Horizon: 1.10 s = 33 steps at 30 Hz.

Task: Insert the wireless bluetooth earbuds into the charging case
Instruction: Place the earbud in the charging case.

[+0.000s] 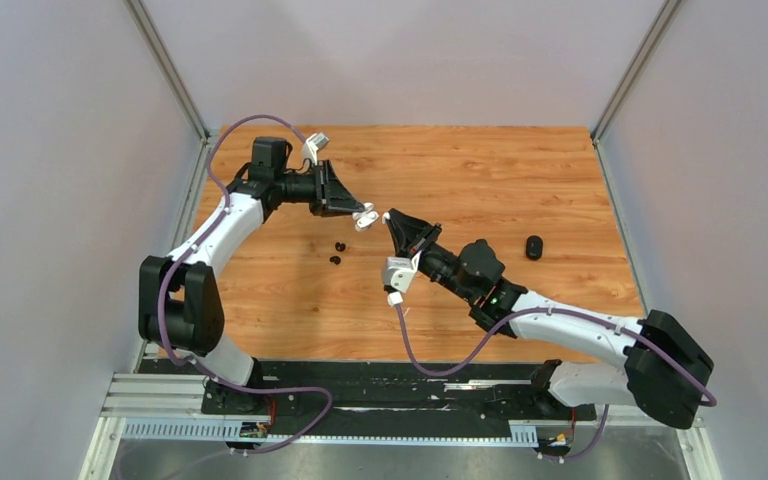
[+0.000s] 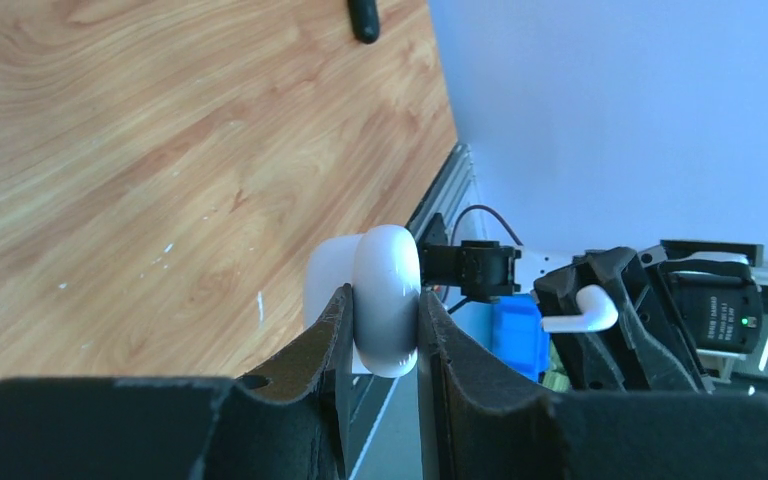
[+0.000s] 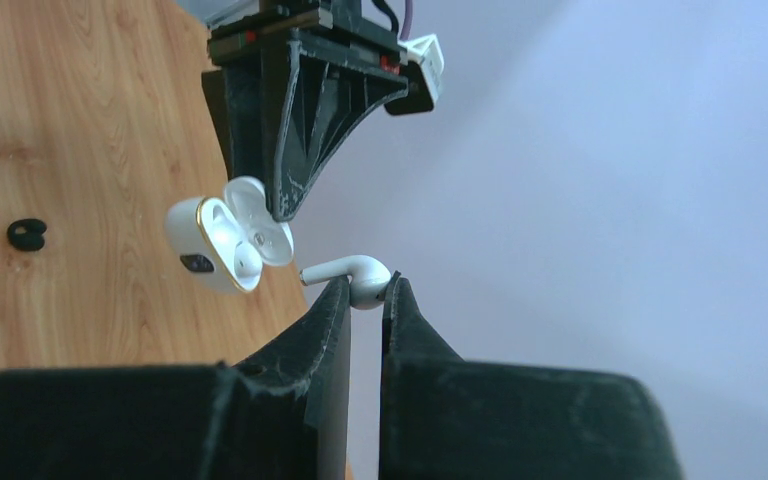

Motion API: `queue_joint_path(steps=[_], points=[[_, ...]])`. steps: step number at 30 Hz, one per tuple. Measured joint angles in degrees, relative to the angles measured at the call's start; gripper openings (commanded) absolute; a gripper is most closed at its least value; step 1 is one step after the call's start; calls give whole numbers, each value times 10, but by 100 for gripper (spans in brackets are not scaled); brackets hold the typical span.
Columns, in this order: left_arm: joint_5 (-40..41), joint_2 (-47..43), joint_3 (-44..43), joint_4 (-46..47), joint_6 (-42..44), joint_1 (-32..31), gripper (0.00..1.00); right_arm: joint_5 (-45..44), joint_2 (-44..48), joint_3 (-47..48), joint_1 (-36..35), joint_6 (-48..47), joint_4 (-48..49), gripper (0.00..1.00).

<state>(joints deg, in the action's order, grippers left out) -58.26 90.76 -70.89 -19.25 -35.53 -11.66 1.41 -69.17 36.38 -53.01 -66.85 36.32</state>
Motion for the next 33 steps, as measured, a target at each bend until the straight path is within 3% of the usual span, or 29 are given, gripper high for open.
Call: queue_joint_path(steps=[13,33], points=[[-70,-24,79,132,-71,-2,0,56,-86,-16,-10,-72,141,0],[-104,-59,99,182,-96,-3,0,93,-126,-28,-19,-115,191,0]])
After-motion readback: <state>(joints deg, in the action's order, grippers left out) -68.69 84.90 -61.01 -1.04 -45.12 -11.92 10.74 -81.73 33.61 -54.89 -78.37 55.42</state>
